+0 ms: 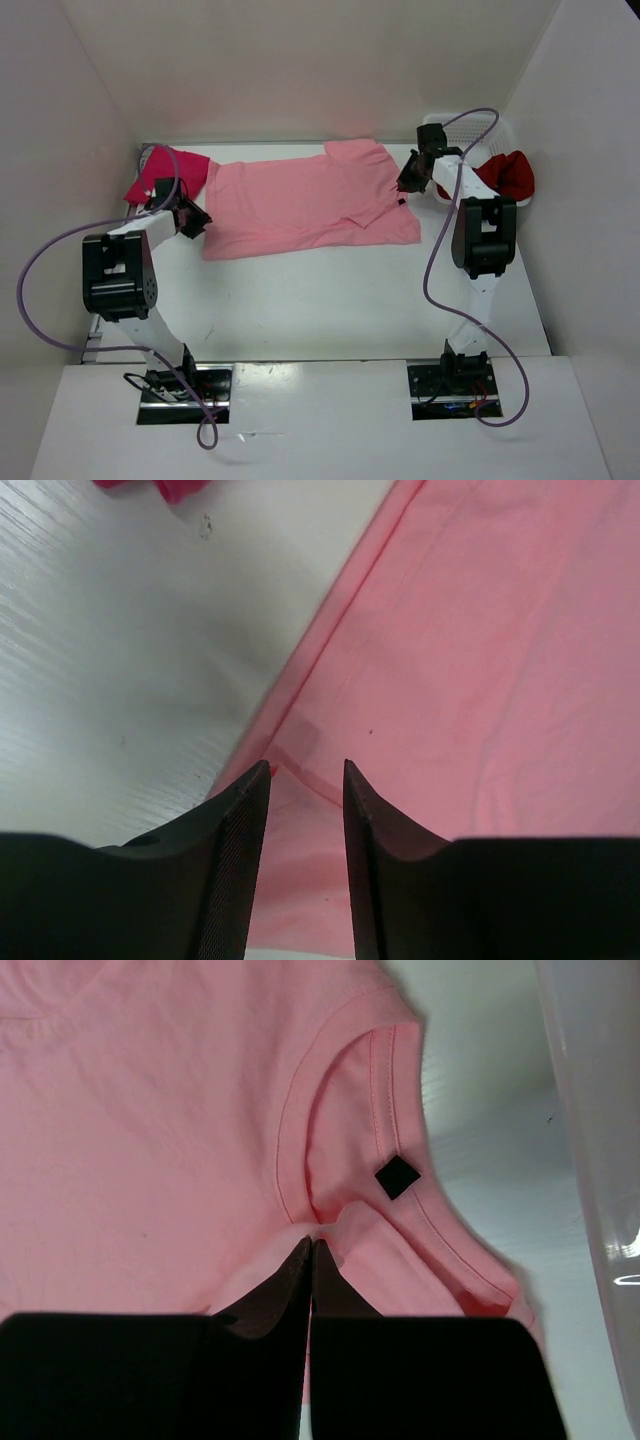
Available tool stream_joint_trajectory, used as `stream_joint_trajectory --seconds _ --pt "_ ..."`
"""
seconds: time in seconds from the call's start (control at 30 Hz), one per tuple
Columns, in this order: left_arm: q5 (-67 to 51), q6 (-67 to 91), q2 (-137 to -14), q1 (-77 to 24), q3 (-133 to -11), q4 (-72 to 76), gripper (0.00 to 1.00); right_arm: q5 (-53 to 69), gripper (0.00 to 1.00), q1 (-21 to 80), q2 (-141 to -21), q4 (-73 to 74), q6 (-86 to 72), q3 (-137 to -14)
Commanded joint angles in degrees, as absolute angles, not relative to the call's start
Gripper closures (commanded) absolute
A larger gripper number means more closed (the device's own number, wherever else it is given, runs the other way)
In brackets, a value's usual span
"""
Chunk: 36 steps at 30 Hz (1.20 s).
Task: Fold and stack the t-shirts
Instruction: Fold the flattened tshirt in 1/3 of the way
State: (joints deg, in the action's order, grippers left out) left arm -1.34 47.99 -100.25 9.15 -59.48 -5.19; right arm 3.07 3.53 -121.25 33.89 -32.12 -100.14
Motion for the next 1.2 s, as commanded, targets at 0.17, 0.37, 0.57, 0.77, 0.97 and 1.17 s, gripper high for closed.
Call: stream_joint_trajectory --seconds 0.17,0.37,0.57,0.77,0.97,1.17 --pt "2.0 44.0 -104.7 8.3 -62.8 -7.6 0.62 3.5 1.0 3.3 -118.0 31.6 -32.3 -99.5" --pt "1.9 44.6 -105.2 7.7 -62.8 -7.6 0.68 3.5 1.0 3.3 -118.0 31.6 -32.3 -99.5" --pt "1.4 45.1 -103.4 7.2 -62.2 -7.6 0.7 3.5 1.0 3.3 -118.0 31.6 -32.3 -99.5" --pt "1.4 45.1 -102.7 7.2 -61.1 -7.6 0.75 4.0 1.0 3.3 -118.6 31.0 -32.3 -99.0" --pt "0.8 45.6 -102.2 7.2 -61.6 -8.3 0.93 4.6 1.0 3.3 -118.6 31.0 -32.3 -99.0" --pt "1.9 45.6 -98.2 7.2 -62.1 -9.8 1.0 4.6 1.0 3.3 -116.6 31.5 -32.3 -99.0"
